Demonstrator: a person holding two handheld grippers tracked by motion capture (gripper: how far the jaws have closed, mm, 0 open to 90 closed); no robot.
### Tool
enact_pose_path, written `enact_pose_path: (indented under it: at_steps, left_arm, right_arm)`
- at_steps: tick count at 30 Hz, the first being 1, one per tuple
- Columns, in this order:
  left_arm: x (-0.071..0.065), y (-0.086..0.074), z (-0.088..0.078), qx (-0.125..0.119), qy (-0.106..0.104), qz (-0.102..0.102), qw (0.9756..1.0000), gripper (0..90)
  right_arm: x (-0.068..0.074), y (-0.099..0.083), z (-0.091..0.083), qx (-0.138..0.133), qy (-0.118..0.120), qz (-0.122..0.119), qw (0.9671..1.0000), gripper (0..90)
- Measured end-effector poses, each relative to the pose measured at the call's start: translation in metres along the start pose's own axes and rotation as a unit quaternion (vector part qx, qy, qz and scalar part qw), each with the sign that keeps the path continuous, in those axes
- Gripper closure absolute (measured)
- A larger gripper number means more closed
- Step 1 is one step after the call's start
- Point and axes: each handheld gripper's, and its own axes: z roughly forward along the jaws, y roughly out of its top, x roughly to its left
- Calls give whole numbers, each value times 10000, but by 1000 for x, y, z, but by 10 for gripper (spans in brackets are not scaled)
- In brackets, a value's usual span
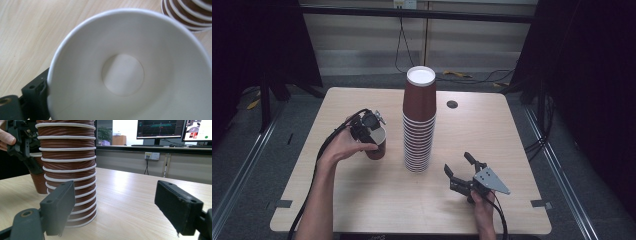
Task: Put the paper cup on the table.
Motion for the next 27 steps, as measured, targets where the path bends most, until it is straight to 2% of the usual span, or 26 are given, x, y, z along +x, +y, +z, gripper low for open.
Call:
enact_pose_path:
  at_steps: [2, 4, 9, 12, 14, 15, 17, 18, 19, 21, 22, 23, 25, 27]
  left_arm:
    - [0, 0, 2, -28, -8, -104, 9999, 36]
    - [0, -1, 2, -47, -37, -31, 10000, 36]
    - [2, -8, 5, -238, -132, -135, 9995, 42]
    - [1, -12, 7, -237, -196, -127, 9994, 41]
    - [0, -15, 8, -303, -192, -51, 9993, 44]
    - [-1, -17, 9, -432, -176, -127, 9988, 39]
    - [0, -19, 10, -523, -219, -122, 9983, 32]
    - [-1, -20, 12, -604, -216, -187, 9978, 26]
    - [0, -21, 11, -581, -218, -105, 9980, 19]
    - [-2, -24, 14, -721, -191, -214, 9970, 6]
    - [-2, -25, 14, -725, -171, -148, 9971, 0]
    - [-3, -27, 15, -823, -177, -253, 9961, 0]
    - [-1, -31, 14, -812, -156, -226, 9963, 2]
    - [-2, -35, 16, -868, -128, -313, 9956, 17]
  right_arm:
    - [0, 0, 0, 4, -6, -8, 10000, 168]
    - [0, 0, 0, 39, -16, -9, 10000, 168]
    - [1, 0, 0, 36, -18, -10, 10000, 168]
    - [1, 0, 0, 34, -23, -9, 10000, 168]
    - [0, 0, 0, 41, -19, -2, 10000, 168]
    - [0, 0, 0, 51, -22, 14, 10000, 168]
    - [0, 0, 0, 41, -21, -5, 10000, 168]
    - [1, 0, 0, 40, -22, -8, 10000, 168]
    - [1, 0, 0, 38, -23, -8, 10000, 168]
    - [0, 0, 0, 36, -18, -8, 10000, 168]
    - [0, 0, 0, 32, -21, -6, 10000, 168]
    - [0, 0, 0, 17, -17, -8, 10000, 168]
    - [0, 0, 0, 7, -26, 0, 10000, 168]
    - [0, 0, 0, 12, -26, 8, 10000, 168]
